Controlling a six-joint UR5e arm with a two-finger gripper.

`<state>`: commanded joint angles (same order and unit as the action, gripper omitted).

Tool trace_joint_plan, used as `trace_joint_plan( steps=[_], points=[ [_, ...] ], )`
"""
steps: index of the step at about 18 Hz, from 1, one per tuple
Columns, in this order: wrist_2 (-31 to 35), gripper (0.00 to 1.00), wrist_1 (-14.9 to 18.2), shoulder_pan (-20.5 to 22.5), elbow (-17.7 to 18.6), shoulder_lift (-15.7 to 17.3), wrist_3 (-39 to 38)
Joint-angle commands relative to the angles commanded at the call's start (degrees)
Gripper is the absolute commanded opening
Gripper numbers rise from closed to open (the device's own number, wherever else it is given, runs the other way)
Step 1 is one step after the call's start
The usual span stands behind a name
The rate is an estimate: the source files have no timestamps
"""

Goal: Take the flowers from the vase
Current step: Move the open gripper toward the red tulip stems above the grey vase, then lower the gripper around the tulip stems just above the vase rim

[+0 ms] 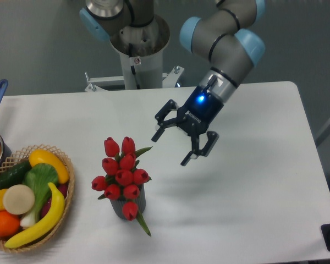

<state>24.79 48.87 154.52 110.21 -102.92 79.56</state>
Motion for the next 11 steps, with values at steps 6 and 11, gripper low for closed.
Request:
trace_joint_plan(
  steps=[6,11],
  points=[
    [0.09,1.0,-0.18,-2.47,0.0,-1.05,-1.33],
    [0.09,1.0,-1.66,-4.48,-0.79,-3.77,-1.33]
  ],
)
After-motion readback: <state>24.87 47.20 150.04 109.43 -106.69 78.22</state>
